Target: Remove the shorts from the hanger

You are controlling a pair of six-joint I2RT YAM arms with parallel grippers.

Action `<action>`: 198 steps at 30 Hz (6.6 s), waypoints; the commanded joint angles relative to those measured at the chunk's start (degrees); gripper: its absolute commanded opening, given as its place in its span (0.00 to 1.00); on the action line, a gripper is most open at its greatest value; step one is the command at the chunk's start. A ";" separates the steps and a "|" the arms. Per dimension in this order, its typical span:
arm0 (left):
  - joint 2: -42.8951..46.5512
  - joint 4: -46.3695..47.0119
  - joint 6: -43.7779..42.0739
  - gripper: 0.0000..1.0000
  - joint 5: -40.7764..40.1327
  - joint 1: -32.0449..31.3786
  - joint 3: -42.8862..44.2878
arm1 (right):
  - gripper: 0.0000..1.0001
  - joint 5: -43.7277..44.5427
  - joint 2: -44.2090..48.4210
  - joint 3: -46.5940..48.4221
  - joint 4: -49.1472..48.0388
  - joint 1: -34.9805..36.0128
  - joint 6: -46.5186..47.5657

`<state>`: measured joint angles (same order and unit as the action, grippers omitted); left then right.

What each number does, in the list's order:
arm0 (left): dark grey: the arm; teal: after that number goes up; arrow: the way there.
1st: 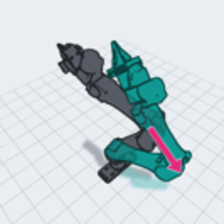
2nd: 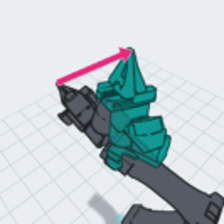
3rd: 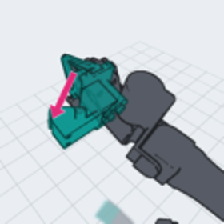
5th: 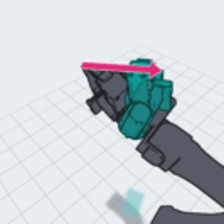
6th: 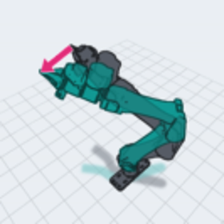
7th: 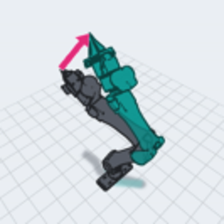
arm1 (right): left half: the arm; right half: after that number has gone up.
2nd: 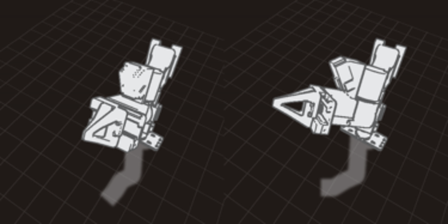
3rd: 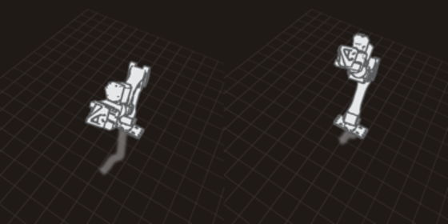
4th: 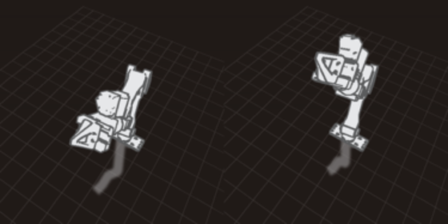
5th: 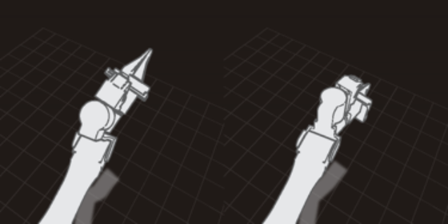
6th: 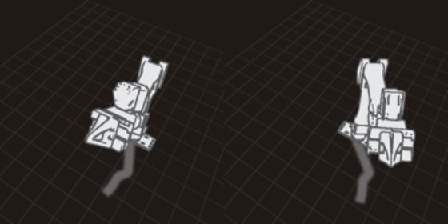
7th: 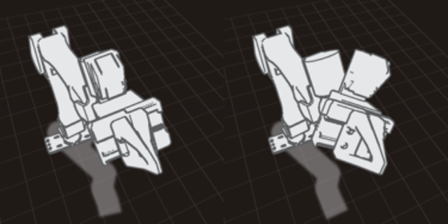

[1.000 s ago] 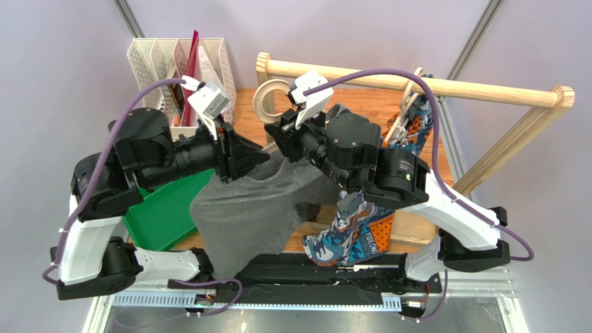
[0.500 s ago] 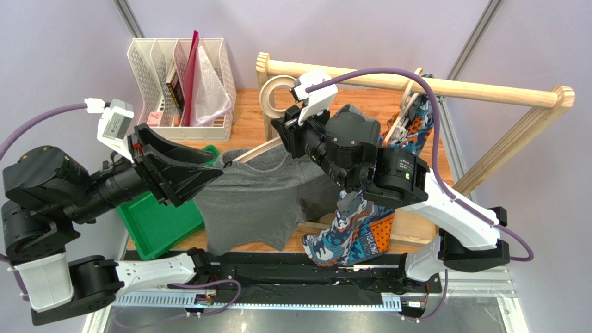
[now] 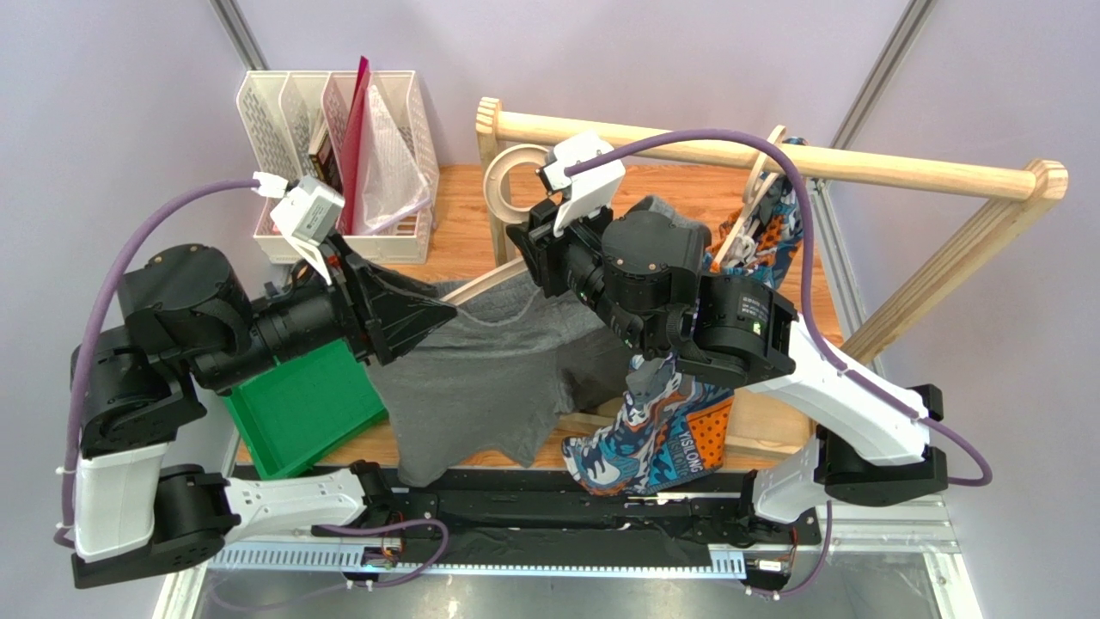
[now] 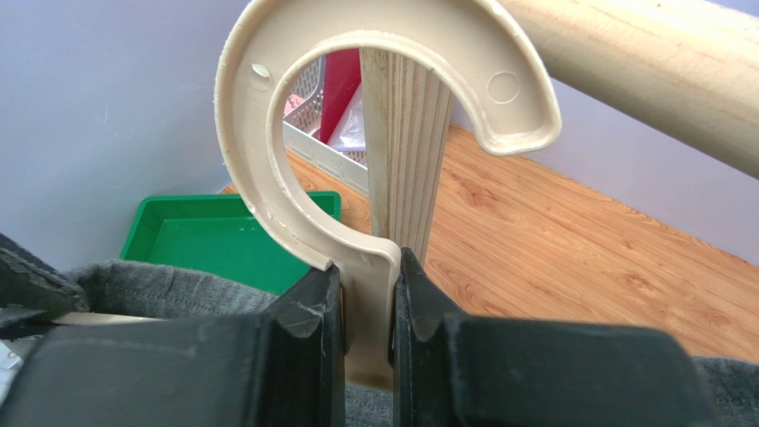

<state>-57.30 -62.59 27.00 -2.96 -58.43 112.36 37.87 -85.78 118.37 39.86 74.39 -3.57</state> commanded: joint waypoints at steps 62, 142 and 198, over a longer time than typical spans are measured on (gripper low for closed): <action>21.52 11.35 -0.46 0.00 -14.09 -0.10 -14.71 | 0.00 18.91 14.93 -13.59 -21.56 -0.21 -7.76; -8.71 19.10 -39.77 0.00 -34.09 16.92 16.14 | 0.00 -6.23 17.40 -9.12 -19.03 -0.56 -11.98; 8.17 19.28 -27.27 0.00 0.70 73.29 -29.30 | 0.00 -3.94 13.09 -4.99 -7.25 -0.74 -10.58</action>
<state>-52.12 -44.36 -2.83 4.23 13.76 82.41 33.15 -72.44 111.15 32.80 73.80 -13.65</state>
